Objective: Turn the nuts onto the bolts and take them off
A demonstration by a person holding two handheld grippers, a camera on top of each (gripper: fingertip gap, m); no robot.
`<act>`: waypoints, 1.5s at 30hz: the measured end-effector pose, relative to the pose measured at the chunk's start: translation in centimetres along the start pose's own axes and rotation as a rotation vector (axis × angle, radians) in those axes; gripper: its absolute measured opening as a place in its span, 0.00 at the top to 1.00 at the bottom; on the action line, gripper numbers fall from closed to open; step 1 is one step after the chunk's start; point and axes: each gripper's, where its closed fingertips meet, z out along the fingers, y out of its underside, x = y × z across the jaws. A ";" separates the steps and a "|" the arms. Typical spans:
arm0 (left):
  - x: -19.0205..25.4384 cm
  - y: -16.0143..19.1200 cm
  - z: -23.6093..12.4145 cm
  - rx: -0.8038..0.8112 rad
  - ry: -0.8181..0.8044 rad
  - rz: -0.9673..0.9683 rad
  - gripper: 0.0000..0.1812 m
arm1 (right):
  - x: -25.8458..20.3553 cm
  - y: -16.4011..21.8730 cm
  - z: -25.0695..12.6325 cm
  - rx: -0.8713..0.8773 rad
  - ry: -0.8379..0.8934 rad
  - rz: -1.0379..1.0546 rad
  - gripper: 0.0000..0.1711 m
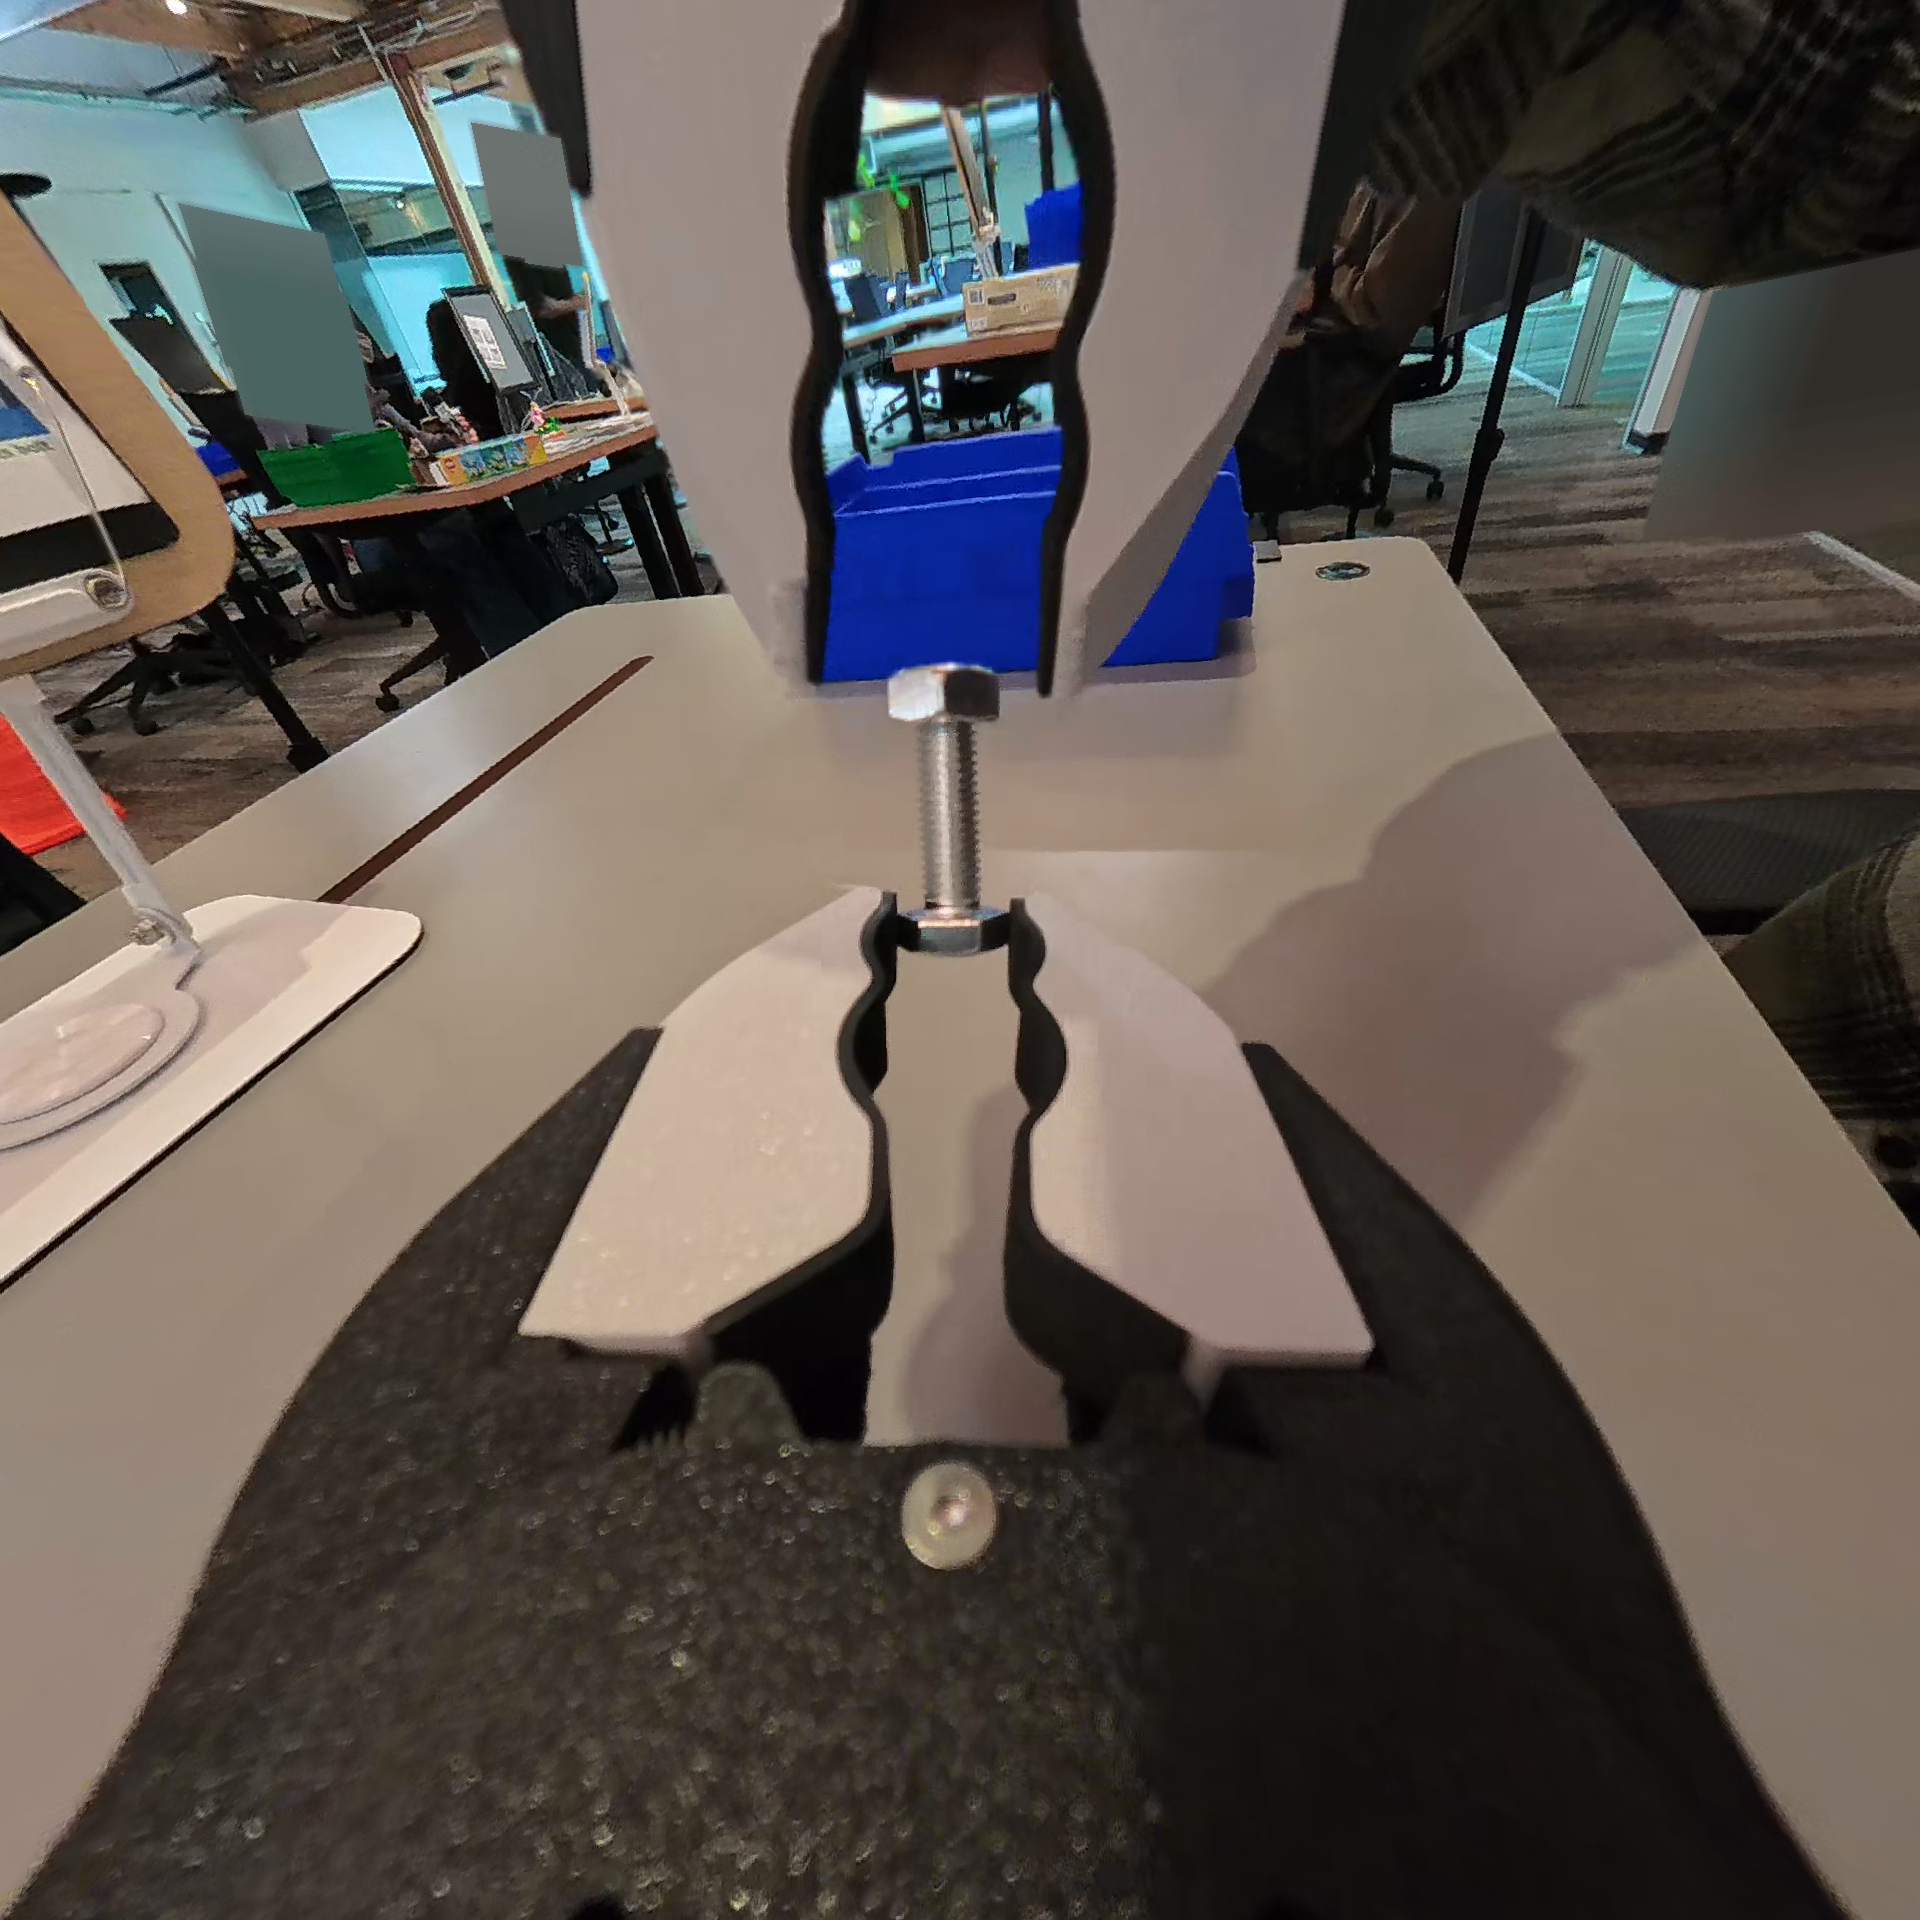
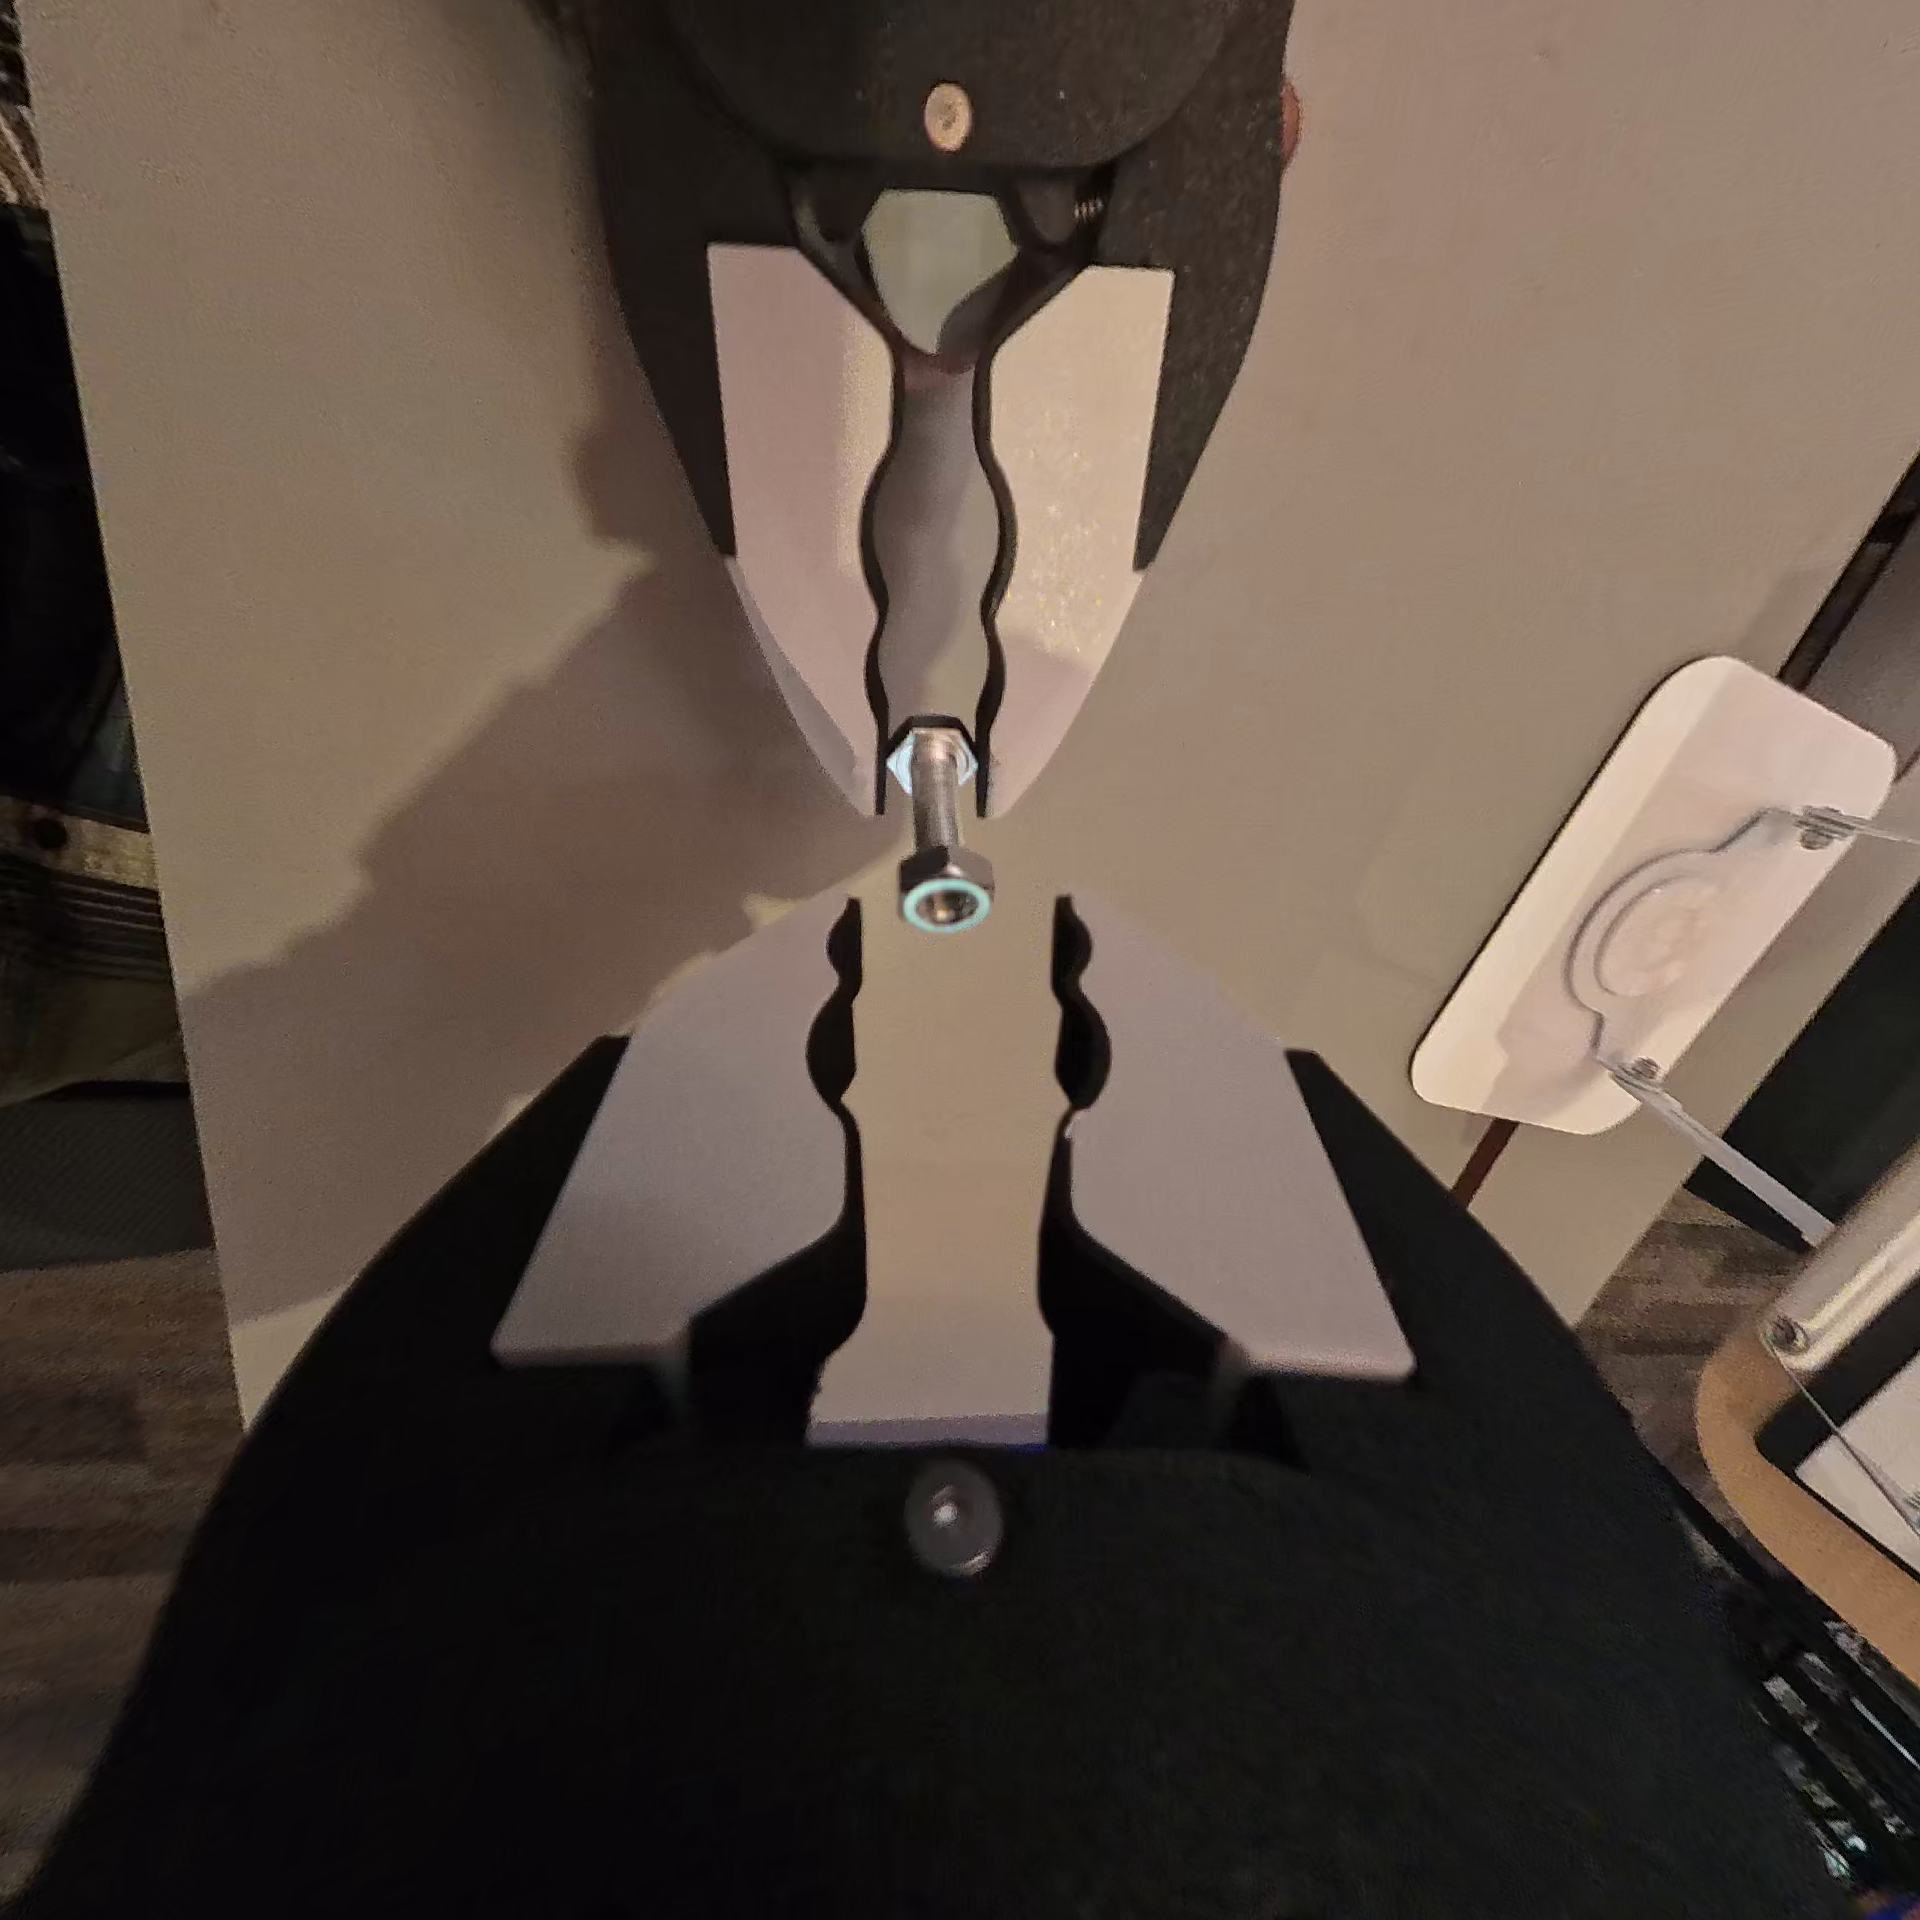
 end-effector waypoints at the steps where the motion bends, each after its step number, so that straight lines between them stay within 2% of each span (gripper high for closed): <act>1: -0.1 -0.1 -0.1 0.014 0.005 -0.012 0.89 | 0.2 0.1 -0.4 0.010 0.016 0.004 0.76; 4: 0.0 -1.1 -0.6 0.100 0.050 -0.055 0.89 | 1.4 -0.3 -2.5 0.181 0.075 0.086 0.69; 8: 0.3 -2.8 -1.6 0.227 0.113 -0.096 0.89 | 1.7 -1.5 -5.0 0.733 0.115 0.211 0.66; 10: 0.5 -3.0 -1.7 0.248 0.133 -0.096 0.89 | 1.0 -1.7 -5.4 0.945 0.116 0.242 0.69; 14: 1.1 -3.3 -1.6 0.278 0.170 -0.112 0.89 | -0.5 -2.7 -5.4 1.217 0.104 0.240 0.71; 17: 1.3 -3.5 -1.6 0.295 0.182 -0.115 0.89 | -0.8 -3.5 -5.0 1.345 0.057 0.250 0.74; 23: 1.5 -3.5 -1.6 0.298 0.195 -0.116 0.89 | -0.7 -4.5 -3.8 1.360 0.008 0.238 0.80; 26: 1.5 -3.5 -1.6 0.293 0.193 -0.109 0.89 | -0.7 -4.9 -3.2 1.320 -0.014 0.220 0.89; 28: 1.5 -3.5 -1.6 0.289 0.186 -0.107 0.89 | -0.6 -5.0 -3.2 1.312 -0.015 0.231 0.90; 34: 0.7 -2.9 -1.2 0.216 0.067 -0.042 0.89 | 0.1 -4.9 -2.5 1.173 0.190 0.295 0.89; 41: 0.0 -2.7 -1.1 0.139 -0.065 0.024 0.89 | 0.6 -4.2 -2.4 1.096 0.427 0.418 0.89; 45: -0.5 -2.4 -1.0 0.099 -0.123 0.038 0.89 | 1.1 -3.9 -2.1 1.073 0.513 0.574 0.89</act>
